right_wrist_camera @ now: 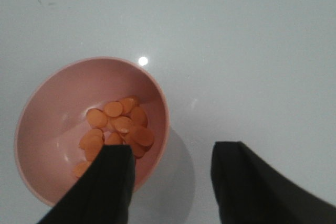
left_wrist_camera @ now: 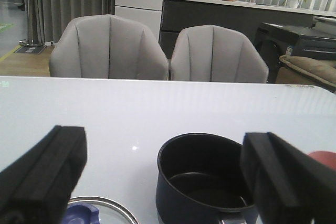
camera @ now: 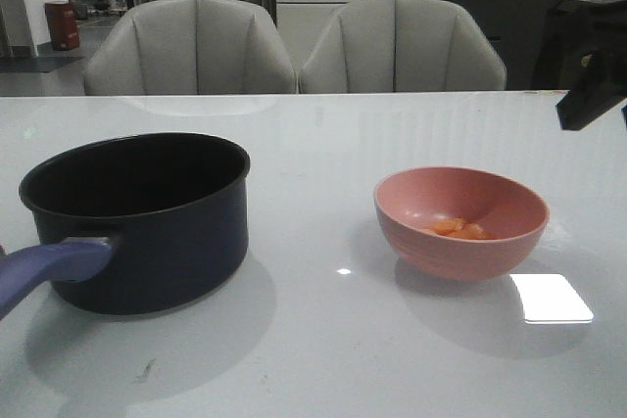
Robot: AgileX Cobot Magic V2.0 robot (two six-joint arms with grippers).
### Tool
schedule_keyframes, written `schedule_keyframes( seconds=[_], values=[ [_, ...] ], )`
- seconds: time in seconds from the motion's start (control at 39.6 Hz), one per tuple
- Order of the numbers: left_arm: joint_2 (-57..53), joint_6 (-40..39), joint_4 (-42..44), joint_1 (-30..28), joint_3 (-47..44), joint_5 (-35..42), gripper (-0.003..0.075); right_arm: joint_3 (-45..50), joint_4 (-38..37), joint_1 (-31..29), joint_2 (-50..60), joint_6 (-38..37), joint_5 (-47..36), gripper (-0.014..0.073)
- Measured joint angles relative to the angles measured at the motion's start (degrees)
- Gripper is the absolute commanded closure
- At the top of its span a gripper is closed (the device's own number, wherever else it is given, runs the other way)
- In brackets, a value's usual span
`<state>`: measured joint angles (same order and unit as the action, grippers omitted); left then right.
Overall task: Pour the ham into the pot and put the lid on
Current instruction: 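Lower the right gripper to grasp the pink bowl's rim, then lift the pink bowl and carry it over the saucepan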
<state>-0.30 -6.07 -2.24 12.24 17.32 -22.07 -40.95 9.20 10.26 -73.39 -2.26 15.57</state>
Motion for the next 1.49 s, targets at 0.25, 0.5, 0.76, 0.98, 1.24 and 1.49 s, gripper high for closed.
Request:
schedule_keyframes(
  seconds=[0.25,0.5,0.76,0.98,1.24,1.49],
  values=[
    [0.0,0.0,0.0,0.0,0.0,0.0,0.0083,-9.01,0.13,0.0,-12.98,0.0,6.83,0.018],
    [0.0,0.0,0.0,0.0,0.0,0.0,0.0083,-15.49,0.13,0.0,-23.03,0.11,10.5,0.027],
    [0.0,0.0,0.0,0.0,0.0,0.0,0.0083,-19.28,0.37,0.0,-29.99,0.11,13.33,0.0374],
    [0.0,0.0,0.0,0.0,0.0,0.0,0.0083,-20.19,1.46,0.0,-30.26,0.22,12.99,0.0459],
    [0.0,0.0,0.0,0.0,0.0,0.0,0.0083,-20.69,1.57,0.27,-29.31,0.56,12.97,0.0459],
    [0.0,0.0,0.0,0.0,0.0,0.0,0.0083,-26.13,0.54,5.75,-24.44,2.88,12.82,0.0459]
  ],
)
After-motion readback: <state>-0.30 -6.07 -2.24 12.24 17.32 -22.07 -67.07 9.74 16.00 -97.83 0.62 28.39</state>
